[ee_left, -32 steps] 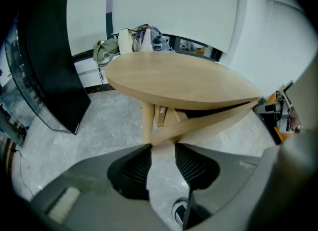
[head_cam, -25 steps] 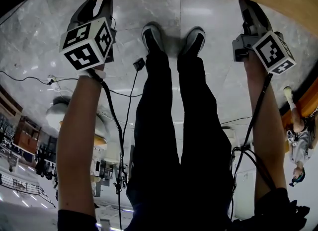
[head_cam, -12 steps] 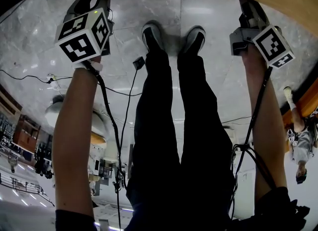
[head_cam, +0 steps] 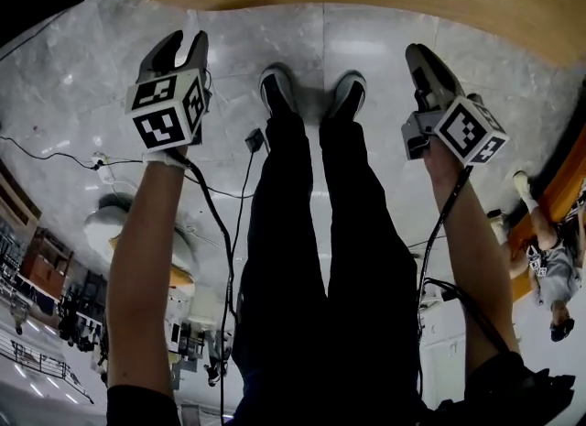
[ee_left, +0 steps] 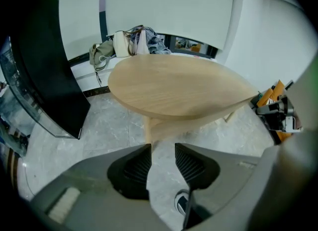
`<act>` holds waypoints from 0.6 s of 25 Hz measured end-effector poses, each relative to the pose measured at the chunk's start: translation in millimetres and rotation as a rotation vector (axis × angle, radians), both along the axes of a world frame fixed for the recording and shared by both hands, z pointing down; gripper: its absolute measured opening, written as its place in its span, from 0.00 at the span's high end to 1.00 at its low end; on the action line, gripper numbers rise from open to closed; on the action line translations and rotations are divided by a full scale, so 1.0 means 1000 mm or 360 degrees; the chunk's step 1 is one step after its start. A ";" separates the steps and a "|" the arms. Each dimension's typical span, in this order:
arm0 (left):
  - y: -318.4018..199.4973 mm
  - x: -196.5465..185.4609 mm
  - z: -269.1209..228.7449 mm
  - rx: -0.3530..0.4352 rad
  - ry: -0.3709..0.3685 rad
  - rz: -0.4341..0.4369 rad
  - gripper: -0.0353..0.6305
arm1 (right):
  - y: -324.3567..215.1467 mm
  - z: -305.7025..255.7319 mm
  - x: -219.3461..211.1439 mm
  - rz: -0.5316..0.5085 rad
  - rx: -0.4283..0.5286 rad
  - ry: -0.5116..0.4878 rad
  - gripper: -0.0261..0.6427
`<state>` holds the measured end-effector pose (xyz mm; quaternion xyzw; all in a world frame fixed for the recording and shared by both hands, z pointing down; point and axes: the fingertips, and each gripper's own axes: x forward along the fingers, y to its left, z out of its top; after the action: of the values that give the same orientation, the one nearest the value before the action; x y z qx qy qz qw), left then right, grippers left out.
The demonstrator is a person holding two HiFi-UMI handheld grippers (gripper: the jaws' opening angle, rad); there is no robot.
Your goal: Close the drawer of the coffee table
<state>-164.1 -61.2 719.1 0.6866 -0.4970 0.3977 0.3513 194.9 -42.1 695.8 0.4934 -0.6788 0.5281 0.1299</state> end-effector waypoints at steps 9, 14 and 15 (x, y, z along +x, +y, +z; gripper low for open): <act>-0.004 0.077 -0.203 0.0484 0.0107 0.0392 0.71 | -0.036 -0.180 -0.018 -0.0255 0.0472 0.0106 0.85; -0.008 0.142 -0.326 0.0690 0.0351 0.0372 0.74 | -0.057 -0.299 -0.026 -0.0269 0.0757 0.0152 0.85; -0.005 0.152 -0.350 0.0722 0.0384 0.0370 0.74 | -0.055 -0.323 -0.027 -0.0277 0.0801 0.0168 0.85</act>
<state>-12.3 -65.7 368.8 0.8424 -0.4458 0.2294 0.1974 167.7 -96.7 372.9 0.4770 -0.8207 0.3032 0.0834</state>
